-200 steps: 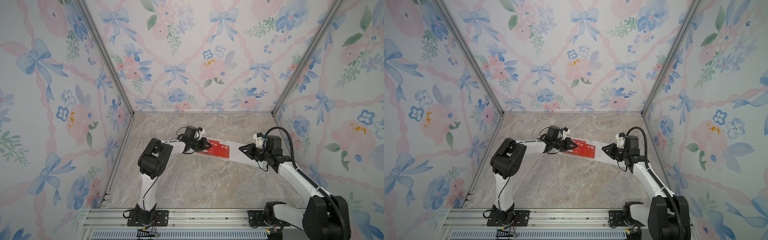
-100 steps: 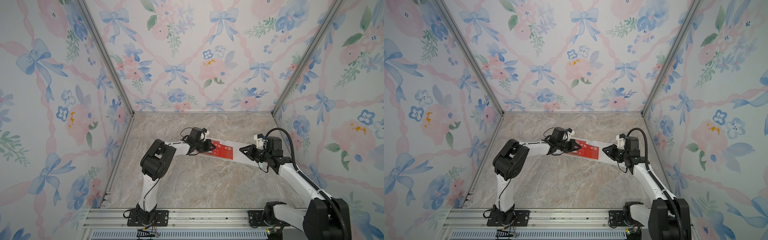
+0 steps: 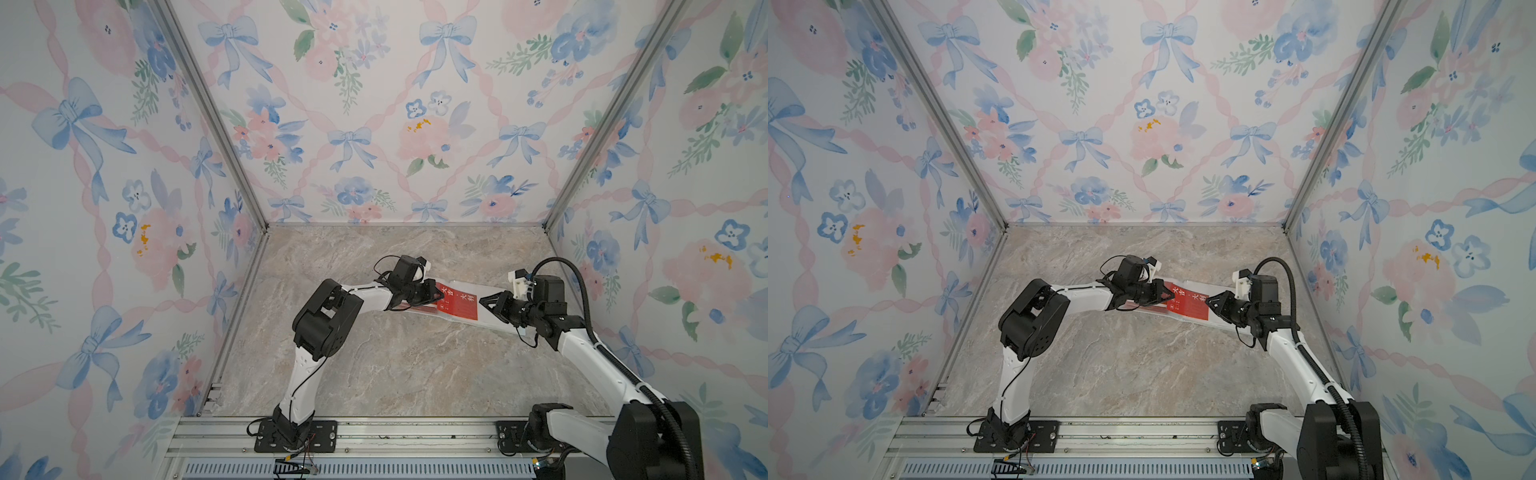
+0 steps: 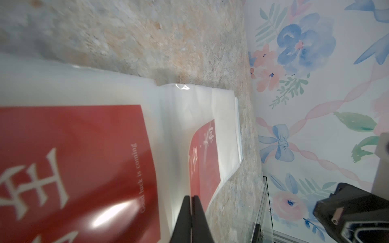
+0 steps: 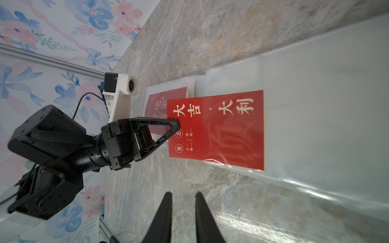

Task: Place the photos into the photo albums
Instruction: Insert the photo into the photo album.

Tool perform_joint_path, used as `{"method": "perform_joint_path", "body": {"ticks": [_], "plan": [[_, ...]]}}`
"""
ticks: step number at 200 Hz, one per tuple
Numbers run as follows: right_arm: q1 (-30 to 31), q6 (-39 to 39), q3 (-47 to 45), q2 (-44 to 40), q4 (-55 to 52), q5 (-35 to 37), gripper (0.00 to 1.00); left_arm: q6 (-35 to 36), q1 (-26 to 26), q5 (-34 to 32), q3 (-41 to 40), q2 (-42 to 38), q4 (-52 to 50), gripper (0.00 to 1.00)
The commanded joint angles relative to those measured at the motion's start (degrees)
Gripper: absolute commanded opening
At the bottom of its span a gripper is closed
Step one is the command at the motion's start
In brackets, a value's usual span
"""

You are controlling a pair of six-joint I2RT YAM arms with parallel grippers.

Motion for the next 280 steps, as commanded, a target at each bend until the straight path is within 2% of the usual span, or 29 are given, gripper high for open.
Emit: {"method": "perform_joint_path", "body": {"ticks": [1,108,193,220,251,280], "plan": [[-0.89,-1.62,-1.01,-1.59,-1.76,0.31,0.21,-2.27,-1.28,-2.11,1.85,1.69,0.18,0.00],[-2.84,-3.23,-0.03,-3.18,-4.89,-0.85,0.21,-5.38,-4.14,-6.49,8.53,9.03,0.14,0.00],[-5.70,-5.52,1.14,-5.99,-9.16,-1.90,0.21,-7.10,-6.10,-7.31,12.55,12.55,-0.24,0.07],[-7.01,-6.43,0.92,-7.25,-10.60,-1.90,0.21,-7.50,-6.20,-7.45,13.38,12.60,-0.51,0.13],[-8.23,-6.63,0.35,-7.58,-10.69,-2.68,0.22,-7.00,-6.26,-8.74,12.46,10.85,-1.60,0.31],[-8.23,-6.03,0.34,-7.47,-10.05,-3.22,0.21,-6.37,-6.30,-9.44,10.91,8.29,-2.73,0.34]]}}
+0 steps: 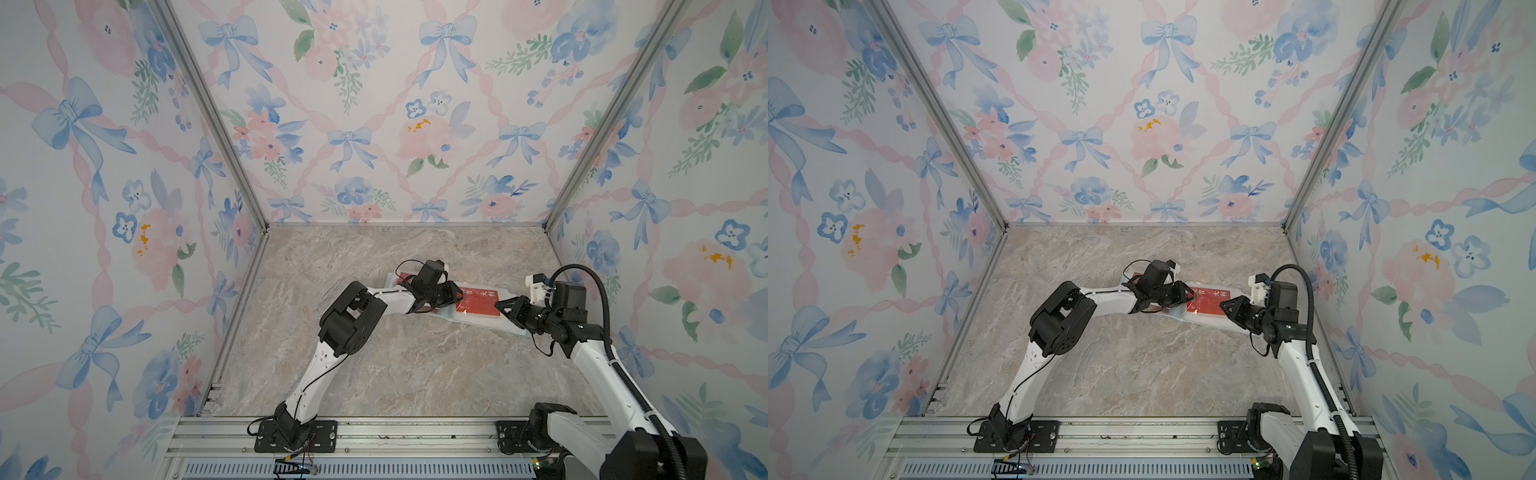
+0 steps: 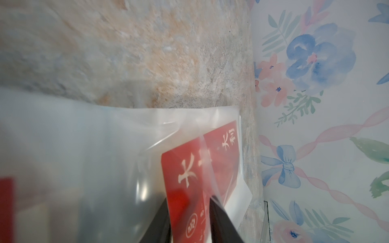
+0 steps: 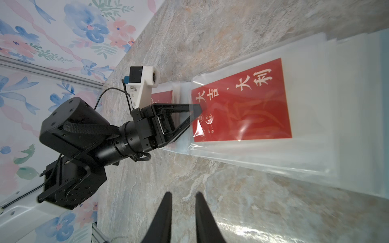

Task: Place the photos into the photo albums
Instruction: Insert the photo into the photo album, then close the photo album at the center of the board.

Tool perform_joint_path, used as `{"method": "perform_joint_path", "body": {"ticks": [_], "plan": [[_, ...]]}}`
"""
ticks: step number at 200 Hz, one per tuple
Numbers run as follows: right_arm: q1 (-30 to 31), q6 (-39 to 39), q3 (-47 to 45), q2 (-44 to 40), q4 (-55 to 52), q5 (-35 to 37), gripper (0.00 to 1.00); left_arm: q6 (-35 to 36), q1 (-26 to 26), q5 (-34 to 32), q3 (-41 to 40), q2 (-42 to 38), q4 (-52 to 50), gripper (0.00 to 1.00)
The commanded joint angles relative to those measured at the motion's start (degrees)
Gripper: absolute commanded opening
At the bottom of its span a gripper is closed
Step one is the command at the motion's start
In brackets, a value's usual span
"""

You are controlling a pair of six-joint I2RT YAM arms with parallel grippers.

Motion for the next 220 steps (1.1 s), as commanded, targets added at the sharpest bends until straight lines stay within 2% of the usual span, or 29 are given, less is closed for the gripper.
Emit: {"method": "perform_joint_path", "body": {"ticks": [1,69,101,134,174,220], "plan": [[-0.50,-0.46,0.45,-0.48,-0.97,-1.47,0.21,1.20,-0.46,-2.40,-1.98,-2.57,-4.18,0.34],[-0.48,0.20,-0.83,-0.21,0.22,-1.25,0.22,2.00,-0.40,-3.80,-5.29,-7.94,-5.80,0.37],[0.26,0.31,-0.58,2.63,2.29,-0.47,0.22,2.41,-0.34,-3.86,-5.34,-10.34,-6.73,0.37],[6.51,-0.22,4.16,10.27,3.48,3.17,0.22,3.46,0.13,-4.64,-6.58,-13.84,-7.70,0.37],[17.27,-3.42,15.69,23.82,0.29,11.55,0.22,4.92,3.03,-6.35,-12.65,-20.15,-8.00,0.37],[21.68,-5.06,26.49,39.64,-0.69,15.19,0.21,6.80,8.00,-8.29,-22.45,-28.15,-8.01,0.38]]}}
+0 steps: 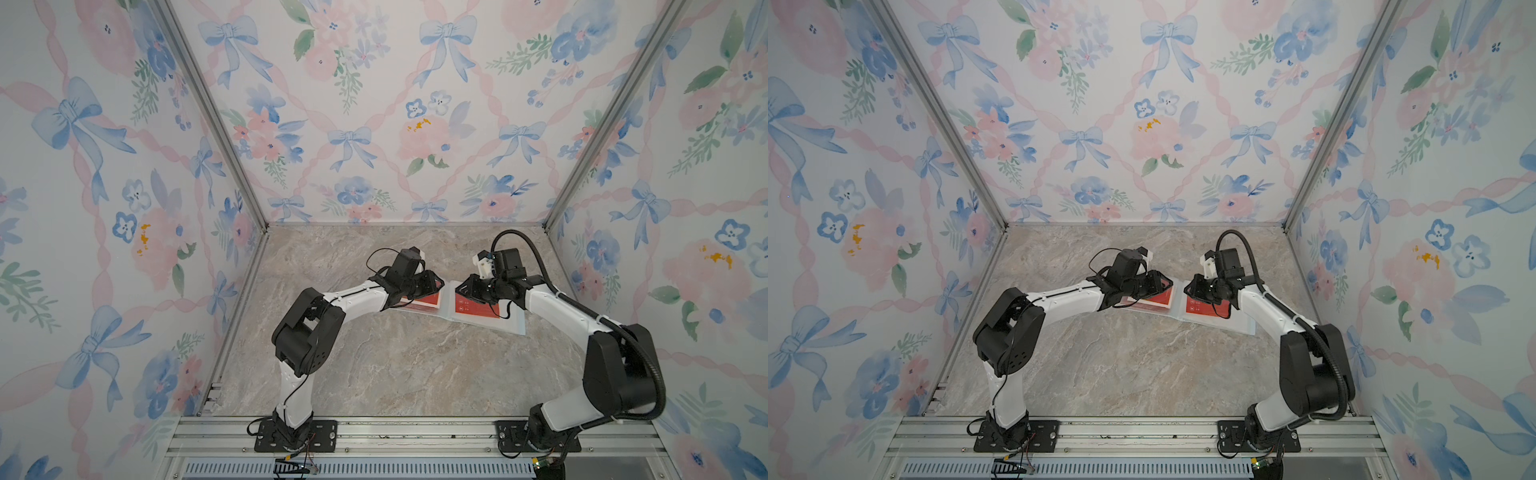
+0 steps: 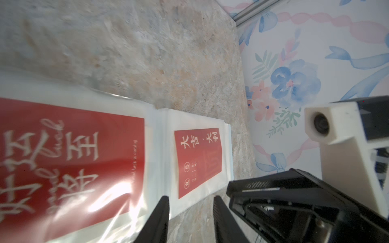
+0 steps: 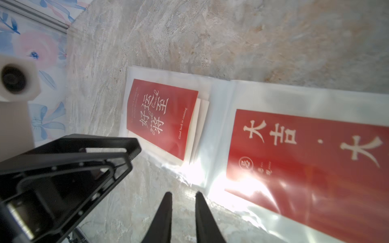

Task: Place the photos into the photo albums
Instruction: Close the photo album at the center of the board.

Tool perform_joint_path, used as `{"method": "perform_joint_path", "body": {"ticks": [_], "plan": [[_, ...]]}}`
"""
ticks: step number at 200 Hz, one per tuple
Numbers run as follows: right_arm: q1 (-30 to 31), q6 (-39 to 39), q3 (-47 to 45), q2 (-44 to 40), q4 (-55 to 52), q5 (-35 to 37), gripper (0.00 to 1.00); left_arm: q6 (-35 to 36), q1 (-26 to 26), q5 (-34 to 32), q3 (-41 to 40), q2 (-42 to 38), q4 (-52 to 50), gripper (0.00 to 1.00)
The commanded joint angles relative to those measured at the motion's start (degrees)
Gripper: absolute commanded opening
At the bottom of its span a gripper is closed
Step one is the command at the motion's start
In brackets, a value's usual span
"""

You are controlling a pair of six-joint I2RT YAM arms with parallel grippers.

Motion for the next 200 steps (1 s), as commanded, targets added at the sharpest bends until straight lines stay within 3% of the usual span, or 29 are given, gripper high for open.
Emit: {"method": "perform_joint_path", "body": {"ticks": [1,44,90,157,200], "plan": [[1.26,-1.89,3.90,6.15,-2.34,3.69,0.21,2.64,2.38,-2.09,-4.66,-3.83,-0.97,0.38],[2.56,-3.89,11.41,15.81,-4.71,6.45,0.21,3.83,6.53,-2.75,-11.86,-9.62,-0.98,0.39],[0.83,-5.50,10.73,17.58,-6.97,10.47,0.21,4.75,9.07,-2.62,-15.27,-11.63,-0.94,0.39],[-2.14,-4.95,5.86,7.90,-6.56,8.37,0.21,6.45,11.35,-1.11,-13.68,-8.40,-0.91,0.41],[-17.73,-2.08,-4.94,-5.85,-3.90,1.16,0.22,8.11,13.88,0.26,-13.80,-6.54,-1.01,0.42]]}}
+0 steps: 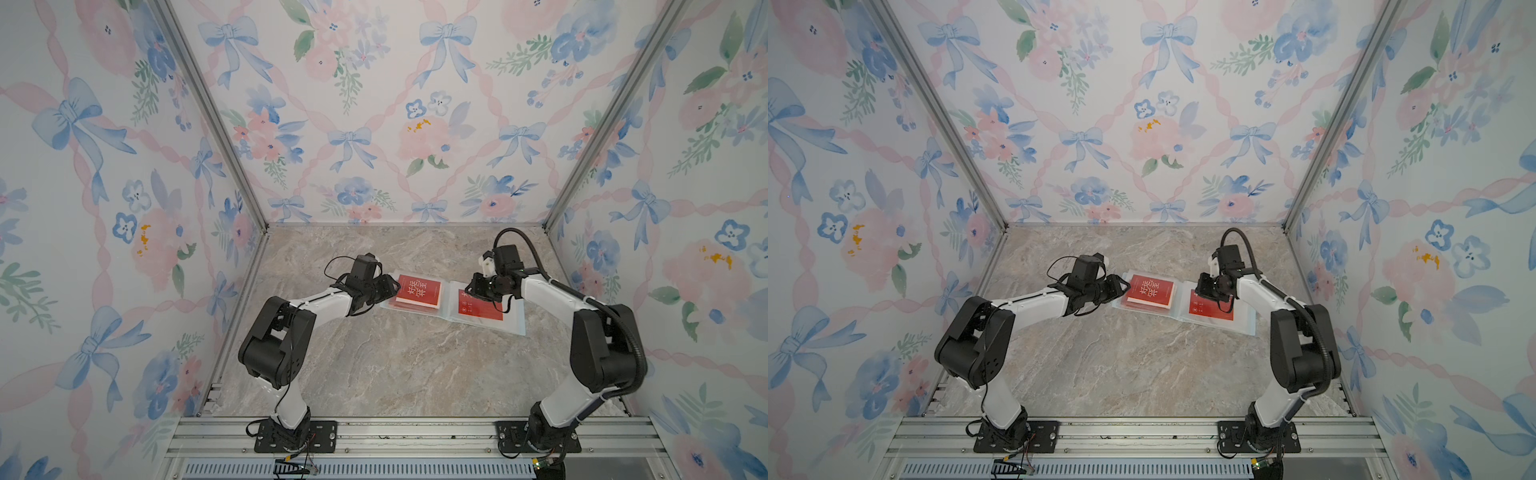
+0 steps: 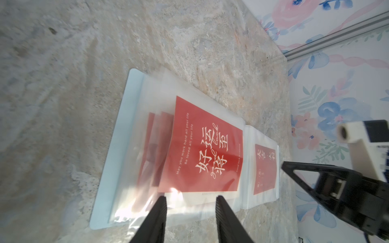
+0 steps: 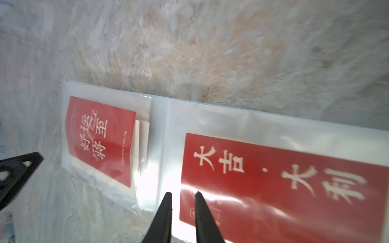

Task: Place the photos into the photo albums
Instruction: Close the photo album at the center of the board.

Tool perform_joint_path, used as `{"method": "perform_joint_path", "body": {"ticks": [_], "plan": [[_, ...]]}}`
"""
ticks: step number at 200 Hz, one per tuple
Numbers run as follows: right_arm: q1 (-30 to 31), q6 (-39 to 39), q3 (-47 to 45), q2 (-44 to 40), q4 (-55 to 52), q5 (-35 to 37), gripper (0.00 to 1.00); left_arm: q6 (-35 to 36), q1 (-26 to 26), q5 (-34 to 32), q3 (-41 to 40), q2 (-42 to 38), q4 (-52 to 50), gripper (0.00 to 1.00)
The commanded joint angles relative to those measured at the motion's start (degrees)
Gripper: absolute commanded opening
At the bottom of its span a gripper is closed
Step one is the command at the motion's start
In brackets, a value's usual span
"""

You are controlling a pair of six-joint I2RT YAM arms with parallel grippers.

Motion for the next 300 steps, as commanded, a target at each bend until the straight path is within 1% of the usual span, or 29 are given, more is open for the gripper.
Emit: {"method": "perform_joint_path", "body": {"ticks": [1,17,31,43,55,61,68,92,117,139,156,161,179,185,198,217,235,260,300], "plan": [[-8.86,1.38,-5.09,-6.39,-0.41,-3.24,0.22,2.62,1.37,1.28,0.49,1.27,-0.55,0.42],[-15.87,0.56,-8.59,-10.00,-1.88,-4.17,0.23,3.16,1.87,1.57,0.64,1.68,-0.42,0.42],[-22.44,0.36,-11.47,-11.86,-2.35,-6.95,0.29,3.86,1.96,1.75,1.01,2.32,-0.55,0.42],[-27.29,-0.55,-13.20,-12.60,-3.41,-8.48,0.29,4.17,2.18,2.15,1.36,2.95,-0.54,0.42],[-30.89,-2.03,-14.32,-12.94,-4.85,-8.70,0.30,4.49,2.24,2.30,1.57,3.37,-0.50,0.42],[-32.12,-2.64,-14.77,-12.89,-5.48,-8.57,0.32,4.52,2.29,2.30,1.65,3.35,-0.42,0.42],[-32.96,-2.62,-15.44,-12.65,-5.76,-8.72,0.33,4.58,2.15,2.22,1.73,3.20,-0.47,0.42],[-32.65,-1.90,-16.99,-11.02,-5.13,-7.67,0.35,3.85,0.58,1.48,2.48,1.55,-0.54,0.43],[-32.83,-1.27,-17.81,-9.06,-3.49,-7.26,0.36,2.87,-5.30,0.64,5.39,0.95,-0.52,0.43],[-32.27,-0.92,-17.76,-7.77,-2.77,-6.77,0.37,1.78,-10.97,1.24,9.69,4.23,-0.49,0.43],[-31.55,-1.28,-17.59,-6.79,-3.23,-6.53,0.40,1.53,-14.96,1.46,13.55,8.17,-0.51,0.43],[-31.17,-1.39,-17.71,-6.58,-3.35,-6.42,0.42,1.38,-15.83,1.58,14.57,9.36,-0.53,0.43],[-30.18,-1.06,-18.82,-6.87,-2.80,-5.91,0.43,0.93,-18.27,1.88,17.52,13.21,-0.57,0.43],[-30.02,-0.99,-19.33,-7.20,-2.45,-5.49,0.45,1.01,-19.00,1.60,18.36,14.38,-0.64,0.43],[-30.18,-1.45,-19.86,-7.60,-2.64,-3.84,0.45,0.76,-19.97,1.75,19.83,16.71,-0.92,0.42],[-31.34,-2.26,-20.42,-8.00,-2.86,-2.29,0.52,1.10,-21.18,0.98,21.52,19.21,-1.43,0.42],[-32.04,-2.35,-20.73,-7.45,-2.75,-4.18,0.53,1.28,-21.52,0.02,22.49,21.03,-1.69,0.42],[-30.78,-1.83,-21.43,-6.96,-1.81,-4.83,0.53,1.10,-21.57,-0.88,23.62,22.82,-2.40,0.42],[-30.13,-0.27,-22.22,-4.40,1.27,-7.42,0.53,0.91,-21.55,-1.48,22.29,23.25,-2.95,0.41]]}}
